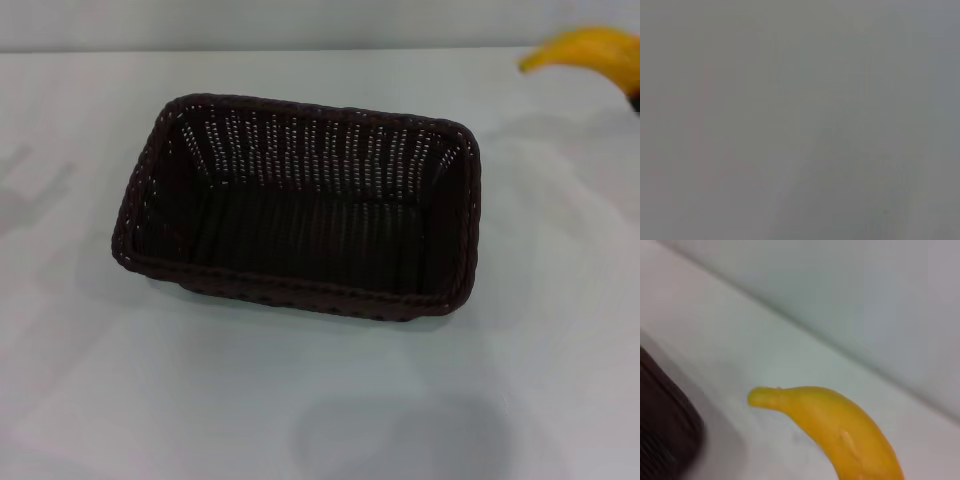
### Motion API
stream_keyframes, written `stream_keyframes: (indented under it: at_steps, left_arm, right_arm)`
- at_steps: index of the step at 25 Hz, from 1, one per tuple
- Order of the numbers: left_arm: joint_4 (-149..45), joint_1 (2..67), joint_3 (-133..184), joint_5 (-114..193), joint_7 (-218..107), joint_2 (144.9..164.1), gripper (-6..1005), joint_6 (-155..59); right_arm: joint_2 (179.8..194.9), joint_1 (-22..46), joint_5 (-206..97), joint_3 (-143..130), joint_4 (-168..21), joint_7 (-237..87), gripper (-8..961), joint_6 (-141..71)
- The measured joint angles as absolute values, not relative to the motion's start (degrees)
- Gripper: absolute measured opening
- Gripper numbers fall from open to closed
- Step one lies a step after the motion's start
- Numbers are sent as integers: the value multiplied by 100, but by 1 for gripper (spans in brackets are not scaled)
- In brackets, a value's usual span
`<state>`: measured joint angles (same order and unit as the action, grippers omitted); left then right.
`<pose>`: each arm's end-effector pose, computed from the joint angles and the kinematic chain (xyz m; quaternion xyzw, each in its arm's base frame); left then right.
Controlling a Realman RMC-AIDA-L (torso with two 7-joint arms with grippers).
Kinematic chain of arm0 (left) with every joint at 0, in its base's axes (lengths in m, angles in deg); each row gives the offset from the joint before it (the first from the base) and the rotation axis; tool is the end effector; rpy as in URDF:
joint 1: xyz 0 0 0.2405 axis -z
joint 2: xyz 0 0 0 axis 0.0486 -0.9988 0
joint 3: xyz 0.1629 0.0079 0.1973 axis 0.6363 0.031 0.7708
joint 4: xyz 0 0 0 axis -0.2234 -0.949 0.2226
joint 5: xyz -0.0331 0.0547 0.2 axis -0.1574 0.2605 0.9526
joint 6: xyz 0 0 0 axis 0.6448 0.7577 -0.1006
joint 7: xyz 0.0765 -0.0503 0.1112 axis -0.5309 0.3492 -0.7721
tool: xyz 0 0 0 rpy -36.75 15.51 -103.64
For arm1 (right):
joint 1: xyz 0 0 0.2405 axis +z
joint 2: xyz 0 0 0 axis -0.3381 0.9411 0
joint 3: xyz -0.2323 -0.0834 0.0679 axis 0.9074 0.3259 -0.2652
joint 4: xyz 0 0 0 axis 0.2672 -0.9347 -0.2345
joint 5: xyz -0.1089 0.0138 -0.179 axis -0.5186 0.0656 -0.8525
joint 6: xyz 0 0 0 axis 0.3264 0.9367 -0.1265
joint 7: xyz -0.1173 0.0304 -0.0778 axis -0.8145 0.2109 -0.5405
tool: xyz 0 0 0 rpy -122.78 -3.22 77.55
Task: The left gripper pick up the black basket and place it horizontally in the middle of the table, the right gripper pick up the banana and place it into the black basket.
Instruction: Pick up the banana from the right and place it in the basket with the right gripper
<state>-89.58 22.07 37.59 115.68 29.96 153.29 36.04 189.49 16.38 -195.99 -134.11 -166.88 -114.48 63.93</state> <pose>-0.3294 0.3028 0.1540 -0.7343 -0.2886 -0.4724 0.3927 0.1774 0.3909 0.1252 -0.8696 0.3166 -0.1107 0.3623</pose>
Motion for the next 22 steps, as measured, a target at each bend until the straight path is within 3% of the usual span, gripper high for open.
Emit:
stream_keyframes:
  at_steps: [12,22]
  left_arm:
    - [-8950,2214,3759,11570,2962,15330,832,3584]
    - [-8931,2216,3751,11568,2830,15290,832,3566]
  right_arm:
    - [18975,1855,-16942,-12748,-16790,-12033,576,5840]
    - [18993,2031,-15654,-11997,-15385,-12917,606,5299]
